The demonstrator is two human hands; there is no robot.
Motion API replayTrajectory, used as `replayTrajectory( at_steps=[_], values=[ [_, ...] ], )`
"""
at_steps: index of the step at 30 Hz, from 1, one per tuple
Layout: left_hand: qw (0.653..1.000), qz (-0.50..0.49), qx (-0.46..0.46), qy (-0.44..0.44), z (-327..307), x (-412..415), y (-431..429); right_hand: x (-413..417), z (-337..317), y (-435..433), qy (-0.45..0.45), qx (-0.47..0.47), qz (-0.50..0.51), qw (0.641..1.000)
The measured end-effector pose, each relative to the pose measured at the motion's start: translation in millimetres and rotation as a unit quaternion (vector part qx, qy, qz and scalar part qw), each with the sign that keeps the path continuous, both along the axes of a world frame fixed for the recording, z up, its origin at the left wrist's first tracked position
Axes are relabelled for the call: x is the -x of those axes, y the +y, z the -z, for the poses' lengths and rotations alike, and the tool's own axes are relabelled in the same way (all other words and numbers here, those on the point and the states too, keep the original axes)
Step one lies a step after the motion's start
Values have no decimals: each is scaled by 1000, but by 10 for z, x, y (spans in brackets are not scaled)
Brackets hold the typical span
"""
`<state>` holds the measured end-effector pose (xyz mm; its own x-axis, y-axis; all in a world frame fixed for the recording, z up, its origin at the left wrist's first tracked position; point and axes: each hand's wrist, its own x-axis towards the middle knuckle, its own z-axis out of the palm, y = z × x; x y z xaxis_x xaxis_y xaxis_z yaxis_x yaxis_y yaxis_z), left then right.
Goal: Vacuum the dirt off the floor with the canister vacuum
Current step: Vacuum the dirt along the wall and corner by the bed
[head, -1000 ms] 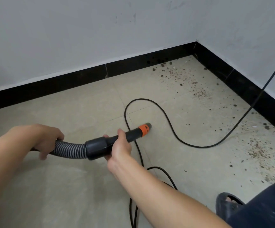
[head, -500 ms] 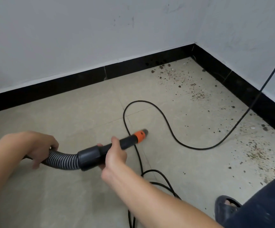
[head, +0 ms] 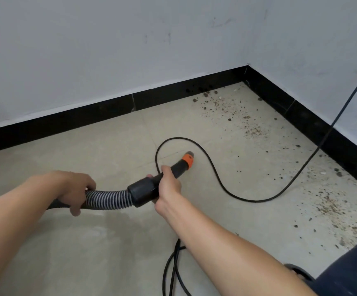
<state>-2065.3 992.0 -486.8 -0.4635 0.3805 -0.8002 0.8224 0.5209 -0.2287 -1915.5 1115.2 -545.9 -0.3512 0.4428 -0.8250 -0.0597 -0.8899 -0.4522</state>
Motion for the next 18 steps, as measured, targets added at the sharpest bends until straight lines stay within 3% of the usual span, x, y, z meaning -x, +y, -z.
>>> replayTrajectory(
  at_steps=[4, 12, 18],
  values=[
    [997, -20, -63, -40, 7, -38, 257, -127, -33, 193, -19, -16, 73, 997],
    [991, 100, -57, -70, 151, -394, 1022, -859, 106, 404, -47, -28, 198, 979],
    [994, 91, -43, -53, 108, -381, 1079, -547, 6, 771, -11, -26, 128, 991]
  ],
)
